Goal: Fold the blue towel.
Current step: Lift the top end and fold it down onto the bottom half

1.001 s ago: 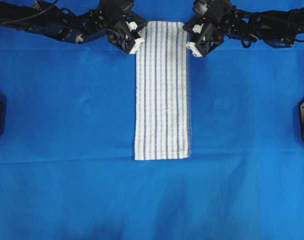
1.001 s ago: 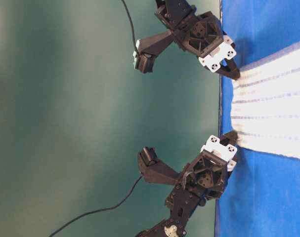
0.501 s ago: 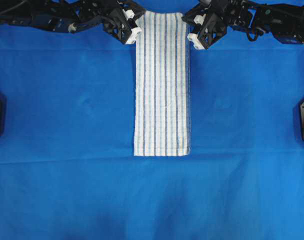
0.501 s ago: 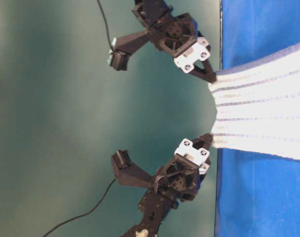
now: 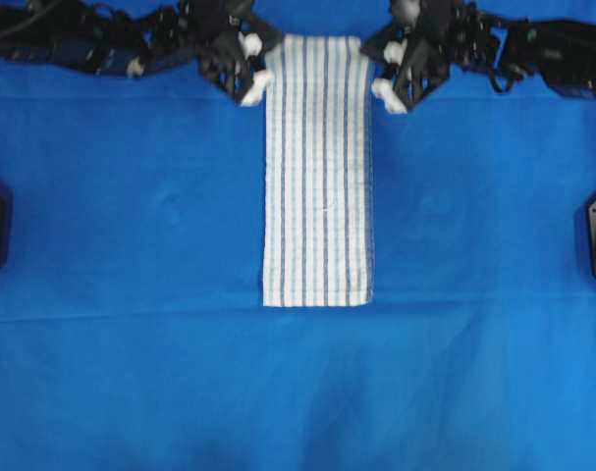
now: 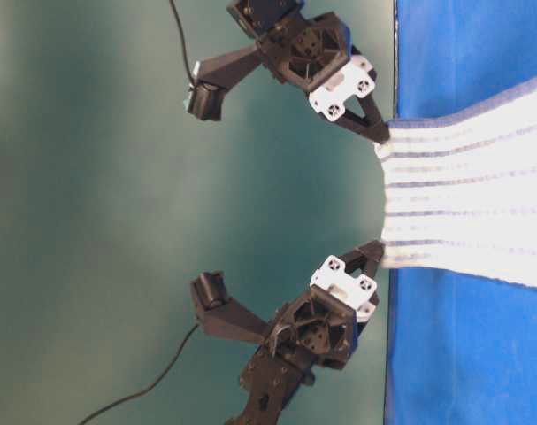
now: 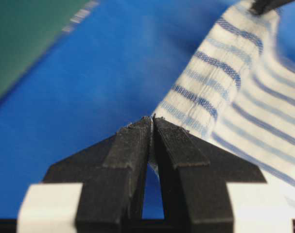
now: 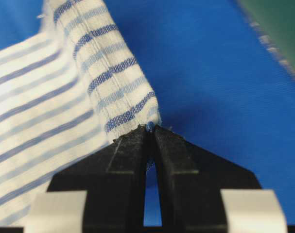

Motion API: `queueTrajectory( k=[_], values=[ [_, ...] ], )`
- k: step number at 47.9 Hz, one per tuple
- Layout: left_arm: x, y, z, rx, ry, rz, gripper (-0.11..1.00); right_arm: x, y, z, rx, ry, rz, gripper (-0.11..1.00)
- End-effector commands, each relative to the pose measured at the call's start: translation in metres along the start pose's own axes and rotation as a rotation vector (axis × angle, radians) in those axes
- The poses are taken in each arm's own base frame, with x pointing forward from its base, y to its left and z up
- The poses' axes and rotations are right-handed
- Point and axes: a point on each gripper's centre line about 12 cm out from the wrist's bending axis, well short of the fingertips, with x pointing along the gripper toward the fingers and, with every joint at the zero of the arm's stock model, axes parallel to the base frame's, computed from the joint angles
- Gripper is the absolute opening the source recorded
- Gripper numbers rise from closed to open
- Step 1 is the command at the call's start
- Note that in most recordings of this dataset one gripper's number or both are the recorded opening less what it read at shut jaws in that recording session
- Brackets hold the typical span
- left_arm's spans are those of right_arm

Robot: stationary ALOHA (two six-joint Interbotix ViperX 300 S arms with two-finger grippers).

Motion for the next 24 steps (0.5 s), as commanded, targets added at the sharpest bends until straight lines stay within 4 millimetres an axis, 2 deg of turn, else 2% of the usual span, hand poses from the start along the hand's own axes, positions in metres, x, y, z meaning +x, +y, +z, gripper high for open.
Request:
queueTrajectory(
  k=[1,8,14,24],
  values=[
    [-0.015,-0.009,0.016,0.011,-0.043,-0.018,0.03,-0.014,0.013,0.011,-0.019,-0.031,0.021,0.05],
    [-0.032,-0.030,0.009,0.039,-0.034,-0.064,0.03,-0.028,0.040,0.003,-0.066,0.001,0.070,0.05],
    [-0.049,-0.059,0.001,0.066,-0.027,-0.128,0.03,-0.043,0.067,-0.003,-0.116,0.024,0.122,0.05],
    [-0.067,-0.105,-0.010,0.129,-0.017,-0.238,0.03,-0.064,0.101,-0.011,-0.167,0.047,0.192,0.05]
  ],
)
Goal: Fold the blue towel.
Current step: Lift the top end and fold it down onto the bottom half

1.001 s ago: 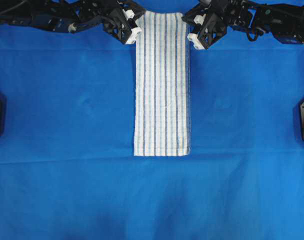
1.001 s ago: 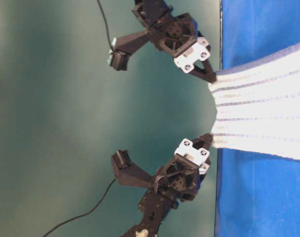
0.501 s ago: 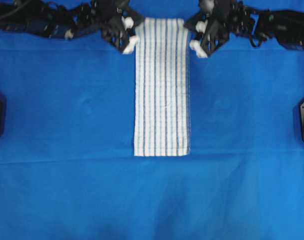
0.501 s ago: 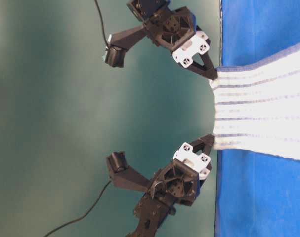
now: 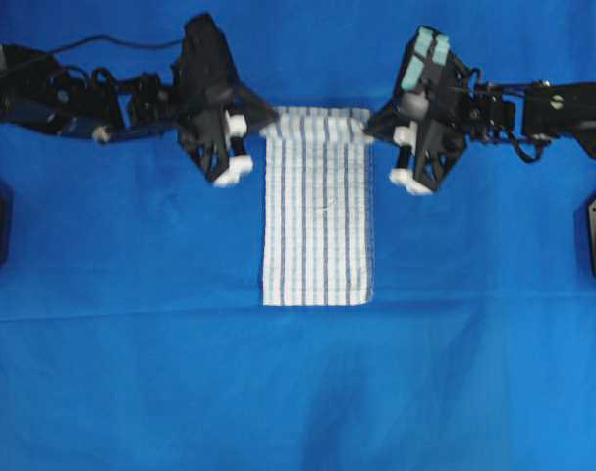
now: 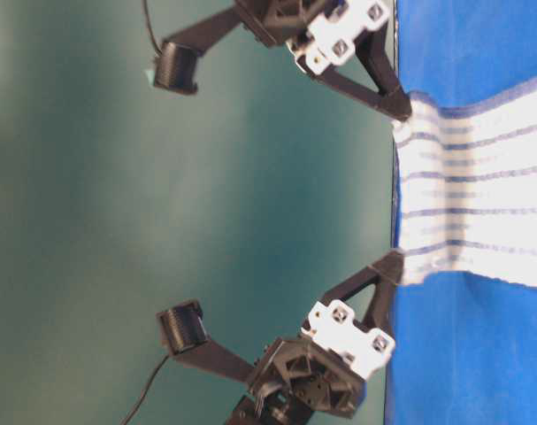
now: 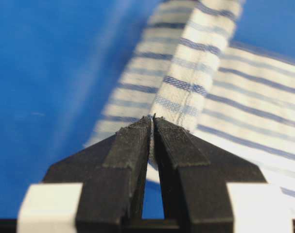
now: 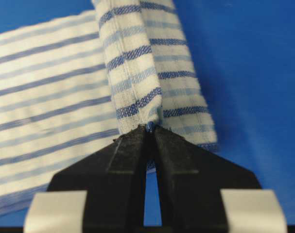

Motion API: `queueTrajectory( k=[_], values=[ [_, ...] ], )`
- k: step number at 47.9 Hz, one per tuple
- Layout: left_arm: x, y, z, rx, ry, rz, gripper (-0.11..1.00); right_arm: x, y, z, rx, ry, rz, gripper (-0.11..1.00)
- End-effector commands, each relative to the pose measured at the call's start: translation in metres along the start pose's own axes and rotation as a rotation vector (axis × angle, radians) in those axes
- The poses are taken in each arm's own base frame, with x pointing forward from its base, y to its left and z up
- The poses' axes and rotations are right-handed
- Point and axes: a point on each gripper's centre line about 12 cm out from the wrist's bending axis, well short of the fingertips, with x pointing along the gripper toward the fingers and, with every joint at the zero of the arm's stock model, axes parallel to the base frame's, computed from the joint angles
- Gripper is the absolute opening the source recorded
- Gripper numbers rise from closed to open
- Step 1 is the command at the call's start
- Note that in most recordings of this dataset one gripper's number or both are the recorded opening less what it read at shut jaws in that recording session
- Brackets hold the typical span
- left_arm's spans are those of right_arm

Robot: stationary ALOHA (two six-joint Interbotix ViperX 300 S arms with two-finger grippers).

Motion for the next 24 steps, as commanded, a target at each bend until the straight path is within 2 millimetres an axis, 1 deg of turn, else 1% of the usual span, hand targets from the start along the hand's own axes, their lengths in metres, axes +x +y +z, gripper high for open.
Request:
queueTrajectory(
  k=[1,3,9,15,19,24],
  values=[
    [-0.008,-0.021,0.009,0.031,-0.033,-0.047,0.03,-0.011,0.015,0.008,-0.016,-0.025,0.029,0.05],
    [-0.009,-0.034,0.007,0.046,-0.026,-0.075,0.03,-0.012,0.021,0.006,-0.023,-0.017,0.041,0.05],
    [-0.011,-0.057,0.003,0.078,0.004,-0.126,0.03,-0.013,0.040,0.001,-0.035,0.007,0.081,0.05],
    [-0.015,-0.076,-0.002,0.088,0.057,-0.165,0.03,-0.014,0.058,-0.003,-0.039,0.024,0.118,0.05],
    [-0.018,-0.085,-0.005,0.087,0.088,-0.184,0.03,-0.016,0.072,-0.005,-0.044,0.033,0.149,0.05],
    [-0.022,-0.098,-0.005,0.089,0.115,-0.210,0.03,-0.017,0.085,-0.008,-0.045,0.041,0.177,0.05]
  ],
)
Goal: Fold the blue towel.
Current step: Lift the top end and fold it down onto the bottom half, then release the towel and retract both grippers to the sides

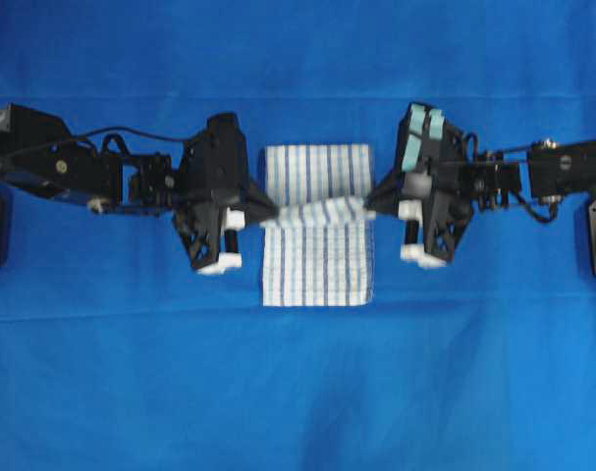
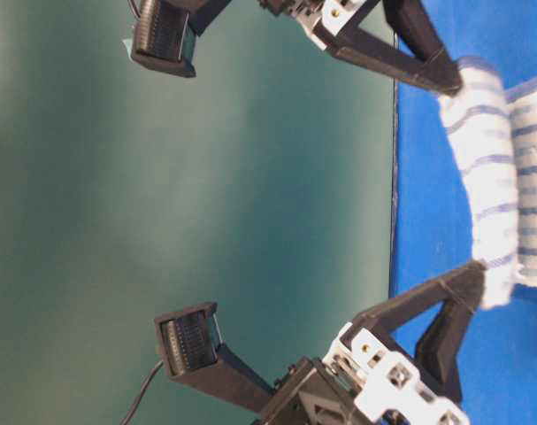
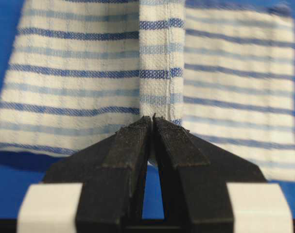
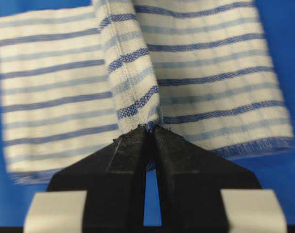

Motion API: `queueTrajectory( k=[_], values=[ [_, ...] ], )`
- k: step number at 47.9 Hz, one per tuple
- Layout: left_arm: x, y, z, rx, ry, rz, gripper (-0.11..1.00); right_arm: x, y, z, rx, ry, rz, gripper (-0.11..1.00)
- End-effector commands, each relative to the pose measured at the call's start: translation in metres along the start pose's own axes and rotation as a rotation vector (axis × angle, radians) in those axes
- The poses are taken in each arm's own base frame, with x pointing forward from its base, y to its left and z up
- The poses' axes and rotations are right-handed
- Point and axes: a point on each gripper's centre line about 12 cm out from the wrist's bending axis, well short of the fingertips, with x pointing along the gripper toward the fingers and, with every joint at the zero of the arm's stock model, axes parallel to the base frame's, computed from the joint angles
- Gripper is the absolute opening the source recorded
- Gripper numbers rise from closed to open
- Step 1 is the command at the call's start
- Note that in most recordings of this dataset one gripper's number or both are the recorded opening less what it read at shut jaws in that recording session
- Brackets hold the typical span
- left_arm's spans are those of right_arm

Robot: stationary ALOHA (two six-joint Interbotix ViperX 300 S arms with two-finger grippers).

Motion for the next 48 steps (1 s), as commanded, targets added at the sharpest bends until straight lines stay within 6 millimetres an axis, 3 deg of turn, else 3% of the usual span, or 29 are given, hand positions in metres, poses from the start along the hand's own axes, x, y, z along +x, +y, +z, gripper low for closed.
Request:
queueTrajectory(
  k=[1,14,37,41,48],
  values=[
    [-0.007,-0.012,0.013,0.008,-0.024,-0.025,0.03,-0.003,0.012,0.004,-0.006,-0.014,0.027,0.05],
    [-0.006,-0.041,0.014,0.046,0.001,-0.081,0.03,-0.001,0.036,-0.002,-0.008,0.025,0.068,0.05],
    [-0.002,-0.042,0.013,0.046,0.010,-0.080,0.04,0.010,0.038,-0.005,0.002,0.050,0.067,0.05],
    [-0.002,-0.042,0.013,0.047,0.010,-0.081,0.11,0.012,0.039,-0.005,0.005,0.052,0.068,0.05],
    [-0.003,-0.041,0.011,0.048,0.018,-0.079,0.41,0.013,0.042,-0.002,0.005,0.048,0.074,0.06]
  ],
)
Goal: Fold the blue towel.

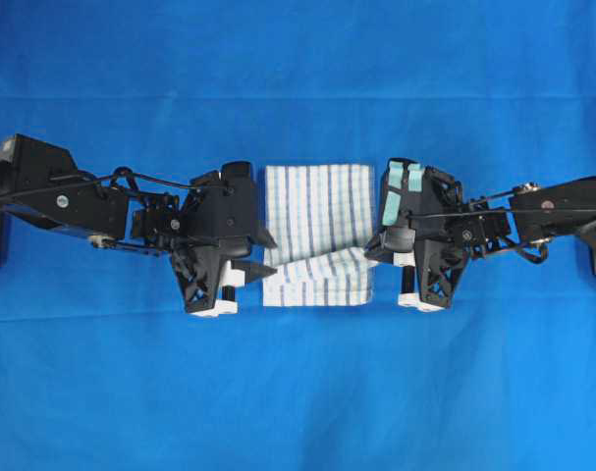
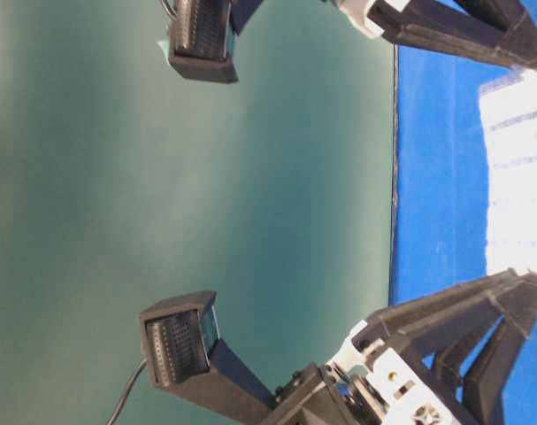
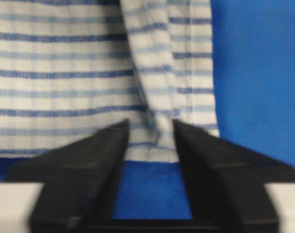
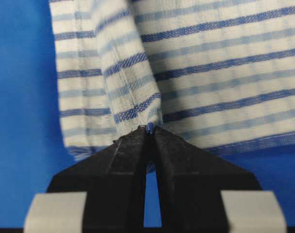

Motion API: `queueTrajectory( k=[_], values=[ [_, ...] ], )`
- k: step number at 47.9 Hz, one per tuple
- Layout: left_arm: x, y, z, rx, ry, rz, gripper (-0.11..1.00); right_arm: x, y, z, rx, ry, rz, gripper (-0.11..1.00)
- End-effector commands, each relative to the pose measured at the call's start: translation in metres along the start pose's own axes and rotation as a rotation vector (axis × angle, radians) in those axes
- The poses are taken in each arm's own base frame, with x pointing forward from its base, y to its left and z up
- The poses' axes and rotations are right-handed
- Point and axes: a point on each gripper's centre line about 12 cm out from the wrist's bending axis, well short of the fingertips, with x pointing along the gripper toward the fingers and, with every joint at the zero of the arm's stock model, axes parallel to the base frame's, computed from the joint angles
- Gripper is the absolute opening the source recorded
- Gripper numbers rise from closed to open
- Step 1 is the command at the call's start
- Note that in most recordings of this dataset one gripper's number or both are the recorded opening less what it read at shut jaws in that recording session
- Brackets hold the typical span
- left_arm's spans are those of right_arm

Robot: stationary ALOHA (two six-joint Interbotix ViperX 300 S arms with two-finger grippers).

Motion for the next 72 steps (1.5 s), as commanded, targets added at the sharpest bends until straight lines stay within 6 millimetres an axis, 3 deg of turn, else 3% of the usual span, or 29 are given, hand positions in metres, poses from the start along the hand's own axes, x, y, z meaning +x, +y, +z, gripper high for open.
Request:
queueTrajectory(
  k=[1,5,9,11,17,24,36,45,54,63,72],
  values=[
    [-0.004,-0.003,0.009,0.006,-0.027,-0.006,0.45,-0.004,0.007,0.013,-0.004,-0.043,0.019,0.08],
    [-0.007,-0.001,0.011,0.008,-0.028,-0.002,0.54,-0.005,0.009,0.019,-0.006,-0.055,0.022,0.30],
    [-0.011,0.001,0.013,0.010,-0.019,0.002,0.54,-0.010,0.012,0.025,-0.008,-0.069,0.026,0.54],
    [-0.015,0.001,0.016,0.013,-0.020,0.001,0.54,-0.013,0.013,0.028,-0.013,-0.074,0.026,0.60],
    [-0.031,-0.001,0.026,0.016,-0.025,-0.001,0.54,-0.032,0.014,0.040,-0.022,-0.091,0.012,0.57],
    [-0.063,-0.002,0.041,0.021,-0.067,-0.006,0.54,-0.064,0.012,0.052,-0.033,-0.125,-0.011,0.56],
    [-0.117,-0.003,0.051,0.067,-0.193,-0.012,0.54,-0.129,0.009,0.065,-0.083,-0.286,-0.018,0.56],
    [-0.155,0.000,0.045,0.075,-0.330,-0.009,0.54,-0.174,0.003,0.054,-0.103,-0.404,-0.018,0.56],
    [-0.194,0.006,0.030,0.070,-0.470,0.004,0.54,-0.205,-0.005,0.031,-0.112,-0.493,-0.016,0.56],
    [-0.220,0.013,0.001,0.060,-0.539,0.020,0.54,-0.214,-0.012,0.001,-0.115,-0.536,-0.012,0.56],
    [-0.231,0.017,-0.034,0.054,-0.573,0.032,0.54,-0.210,-0.020,-0.031,-0.112,-0.546,-0.016,0.56]
  ],
)
